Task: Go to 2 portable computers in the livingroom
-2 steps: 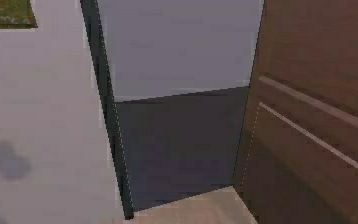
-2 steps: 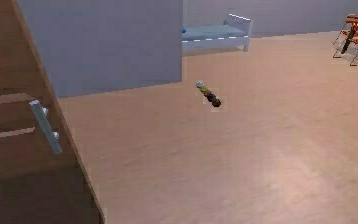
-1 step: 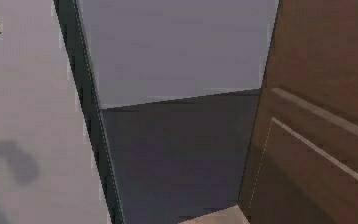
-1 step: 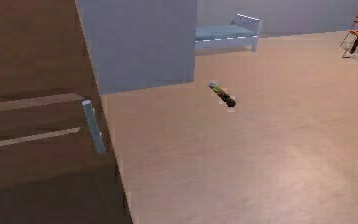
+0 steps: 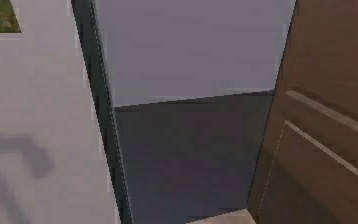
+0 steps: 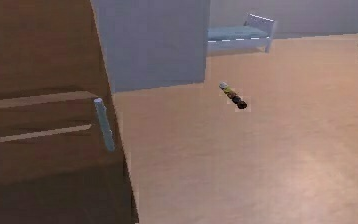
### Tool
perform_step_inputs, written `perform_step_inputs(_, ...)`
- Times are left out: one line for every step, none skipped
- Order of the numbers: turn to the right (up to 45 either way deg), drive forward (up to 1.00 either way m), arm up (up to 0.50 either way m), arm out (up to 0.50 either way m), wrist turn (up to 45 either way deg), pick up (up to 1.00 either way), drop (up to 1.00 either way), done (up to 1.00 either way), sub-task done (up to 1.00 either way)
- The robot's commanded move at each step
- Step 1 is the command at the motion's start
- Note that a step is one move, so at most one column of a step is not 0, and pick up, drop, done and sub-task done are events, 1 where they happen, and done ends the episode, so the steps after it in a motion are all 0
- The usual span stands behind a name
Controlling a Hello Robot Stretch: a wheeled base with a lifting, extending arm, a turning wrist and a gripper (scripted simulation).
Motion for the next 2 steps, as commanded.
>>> perform_step_inputs(0.0,0.6,0.0,0.0,0.0,0.0,0.0,0.0,0.0)
perform_step_inputs(0.0,0.6,0.0,0.0,0.0,0.0,0.0,0.0,0.0)
